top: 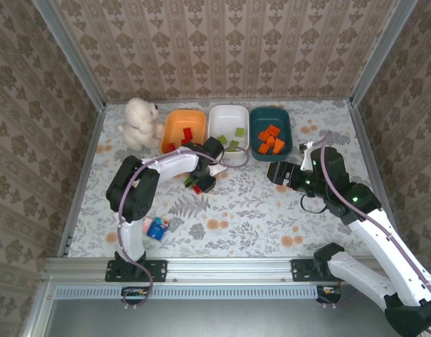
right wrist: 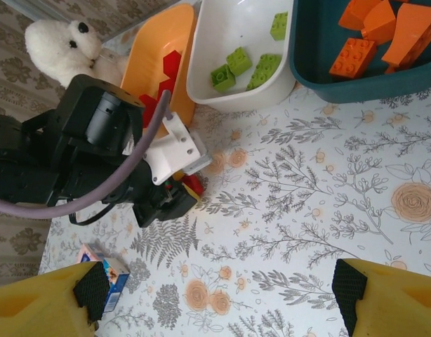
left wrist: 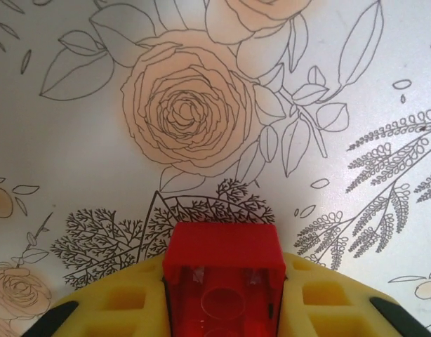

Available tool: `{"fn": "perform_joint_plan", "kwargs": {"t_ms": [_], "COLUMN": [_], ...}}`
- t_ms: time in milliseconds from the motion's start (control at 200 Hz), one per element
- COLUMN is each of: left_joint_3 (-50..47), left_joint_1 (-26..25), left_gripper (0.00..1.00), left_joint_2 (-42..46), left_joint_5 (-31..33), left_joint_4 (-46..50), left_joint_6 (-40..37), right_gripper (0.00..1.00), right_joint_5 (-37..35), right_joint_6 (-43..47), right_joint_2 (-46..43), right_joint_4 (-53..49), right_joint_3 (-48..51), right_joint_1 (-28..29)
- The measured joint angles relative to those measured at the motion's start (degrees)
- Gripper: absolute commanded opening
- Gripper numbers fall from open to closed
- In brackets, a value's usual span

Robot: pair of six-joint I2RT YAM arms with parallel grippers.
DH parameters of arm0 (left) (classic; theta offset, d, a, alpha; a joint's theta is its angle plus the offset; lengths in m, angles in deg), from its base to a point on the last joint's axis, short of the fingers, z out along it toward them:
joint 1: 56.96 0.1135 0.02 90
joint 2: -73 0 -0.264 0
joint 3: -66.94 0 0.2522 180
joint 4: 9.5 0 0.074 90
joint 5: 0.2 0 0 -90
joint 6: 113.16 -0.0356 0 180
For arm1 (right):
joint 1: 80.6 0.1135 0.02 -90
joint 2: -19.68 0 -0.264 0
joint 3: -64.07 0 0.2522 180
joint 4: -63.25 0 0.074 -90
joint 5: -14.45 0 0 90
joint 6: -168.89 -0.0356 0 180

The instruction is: Sort the legos into containers by color

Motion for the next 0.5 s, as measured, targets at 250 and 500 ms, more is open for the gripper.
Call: {"fn": "perform_joint_plan", "kwargs": {"t_ms": [250, 500], "left_joint_3": [4.22, 16.52], "left_joint_1": [1.09, 10.73], "left_gripper": [0.26, 0.26], "left_joint_2": [4.96, 6.95], "left_joint_5": [1.44, 4.76], "left_joint_4": [-0.74, -4.42], "left_joint_6": [4.28, 9.86], "right_gripper": [0.84, 0.84], "right_joint_5": [1.53, 8.04], "right_joint_6": [1.03, 2.03], "right_joint_2": [2.91, 11.91], "right_joint_4": [0.07, 9.03], "right_joint_3": [-0.39, -1.97], "right_joint_1": [0.28, 2.27]}}
